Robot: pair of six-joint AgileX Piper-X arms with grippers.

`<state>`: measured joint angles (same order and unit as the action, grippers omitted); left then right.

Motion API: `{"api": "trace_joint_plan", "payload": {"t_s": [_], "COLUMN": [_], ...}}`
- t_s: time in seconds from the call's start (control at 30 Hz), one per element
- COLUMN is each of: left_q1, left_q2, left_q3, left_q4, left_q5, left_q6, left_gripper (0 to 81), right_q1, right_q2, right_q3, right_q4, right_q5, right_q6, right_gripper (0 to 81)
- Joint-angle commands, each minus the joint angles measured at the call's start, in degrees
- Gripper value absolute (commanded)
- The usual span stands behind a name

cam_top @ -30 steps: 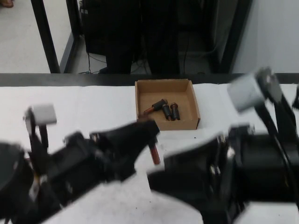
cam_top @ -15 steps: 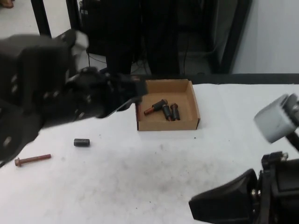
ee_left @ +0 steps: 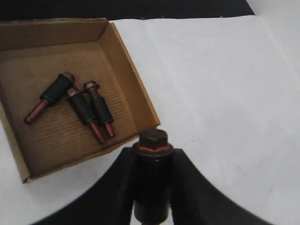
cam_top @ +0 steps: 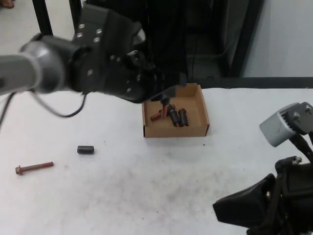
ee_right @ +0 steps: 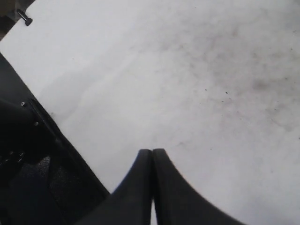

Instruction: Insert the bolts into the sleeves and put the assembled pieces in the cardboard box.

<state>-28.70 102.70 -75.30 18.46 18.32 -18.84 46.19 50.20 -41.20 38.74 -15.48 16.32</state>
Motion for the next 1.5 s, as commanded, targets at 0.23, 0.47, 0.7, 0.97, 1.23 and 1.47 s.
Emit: {"api": "trace_joint_plan", "payload": {"t_s": [0.23,0.47,0.7,0.97,1.23,1.47], "left_q1": [0.4,2.6,3.6,3.5,3.5,4.3], "left_q2": [17.2,27.6,33.1,35.1,35.1,34.4], "left_q3": [-23.9,-37.8,-43.2,-43.2,-43.2,-43.2], "left_q4": [12.7,21.4,24.6,27.8,30.7,35.2], "left_q5": [-4.1,-5.4,-5.4,-4.9,1.1,2.5], "left_q6": [6.9,7.3,8.8,9.5,8.9,5.4], "left_gripper": [0.8,0.8,0.8,0.8,24.9,44.5], "right_q1": [-6.0,-8.5,-10.0,-11.2,-11.2,-11.2], "right_q2": [0.1,1.8,4.4,5.6,5.6,5.6], "right_q3": [0.0,0.0,0.0,0.0,0.0,0.0], "right_q4": [2.2,2.2,2.0,0.8,0.8,0.8], "right_q5": [-4.9,-6.9,-9.1,-10.4,-10.5,-11.9], "right_q6": [-4.8,-6.5,-7.9,-7.9,-7.9,-7.7], "right_gripper": [0.2,0.2,0.2,0.2,0.2,0.2]}}
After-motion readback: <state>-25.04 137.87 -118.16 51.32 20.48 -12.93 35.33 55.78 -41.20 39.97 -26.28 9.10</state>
